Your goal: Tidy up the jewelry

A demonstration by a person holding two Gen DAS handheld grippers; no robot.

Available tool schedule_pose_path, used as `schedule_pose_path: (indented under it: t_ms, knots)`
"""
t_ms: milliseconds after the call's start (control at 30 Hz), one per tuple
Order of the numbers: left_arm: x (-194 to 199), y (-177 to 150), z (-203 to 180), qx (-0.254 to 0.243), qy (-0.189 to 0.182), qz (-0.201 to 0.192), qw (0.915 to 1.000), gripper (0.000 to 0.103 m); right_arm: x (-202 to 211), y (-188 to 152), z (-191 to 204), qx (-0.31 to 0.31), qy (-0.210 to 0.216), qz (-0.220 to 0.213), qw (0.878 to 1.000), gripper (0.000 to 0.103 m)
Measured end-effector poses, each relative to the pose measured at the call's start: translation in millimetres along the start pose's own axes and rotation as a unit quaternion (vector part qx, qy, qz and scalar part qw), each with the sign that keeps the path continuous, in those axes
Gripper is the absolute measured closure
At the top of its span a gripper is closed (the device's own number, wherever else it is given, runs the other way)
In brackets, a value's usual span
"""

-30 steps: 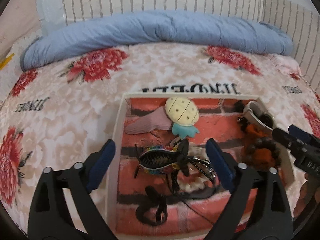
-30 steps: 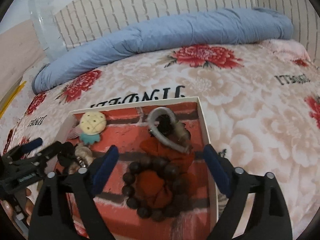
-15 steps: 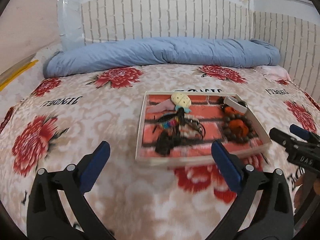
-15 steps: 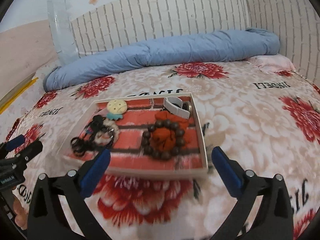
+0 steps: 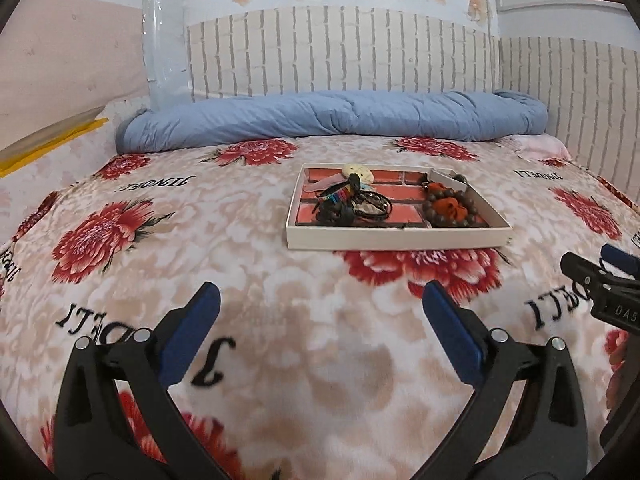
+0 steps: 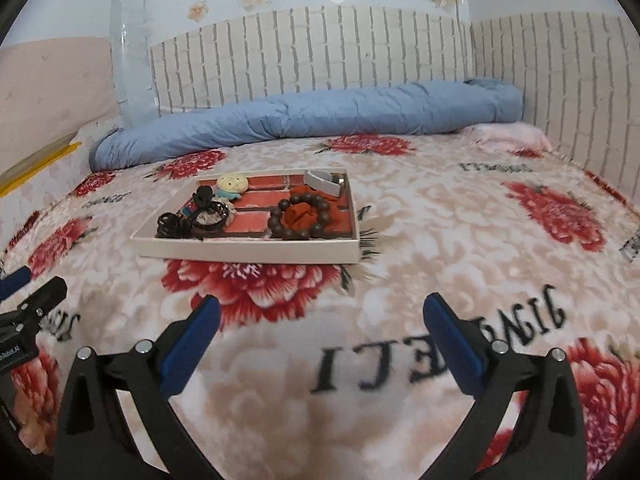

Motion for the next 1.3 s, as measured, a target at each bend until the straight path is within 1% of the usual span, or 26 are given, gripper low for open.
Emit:
schedule_pose_path:
  t_ms: [67, 167, 233, 300, 533, 867, 1300]
  knots:
    - [9, -8, 1, 0.005, 0.0, -0.005, 1.0, 0.005, 13, -5, -2, 0.002, -0.002, -0.012, 1.0, 0.004]
    - [20, -17, -3, 0.0, 0.003, -0.012, 0.9999, 0.005, 24, -13, -4, 0.008, -0.005, -0.018, 1.0, 0.004]
    - [27, -23, -3, -0.002, 0.014, -0.023, 0.9996, 0.005, 26, -17, -2, 0.015, -0.007, -0.02, 1.0, 0.004]
    - [33, -28, -5, 0.001, 0.014, -0.032, 0.9994, 0.005, 29, -21, -2, 0.019, -0.01, -0.028, 0.999, 0.004]
    - [40, -35, -10, -0.014, 0.023, -0.053, 0.9982, 0.005, 32, -29, -1, 0.017, -0.002, -0.04, 0.999, 0.004]
    - [35, -40, -6, -0.005, 0.017, -0.044, 0.9989, 0.005, 40, -32, -3, 0.008, -0.002, -0.062, 0.998, 0.004]
    - [32, -42, -3, -0.002, 0.017, -0.04, 0.9991, 0.005, 42, -31, -6, 0.005, -0.005, -0.066, 0.998, 0.004]
Point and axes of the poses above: each gripper's, at about its wrist camera, not at the fingertips, and x roughly against the way its jaws point, z to its left, y to its top, the point moved 6 cm from there along -x, roughly the way its jaws point, and after that the axes turned 5 degrees about -z, right-handed, at the moved point
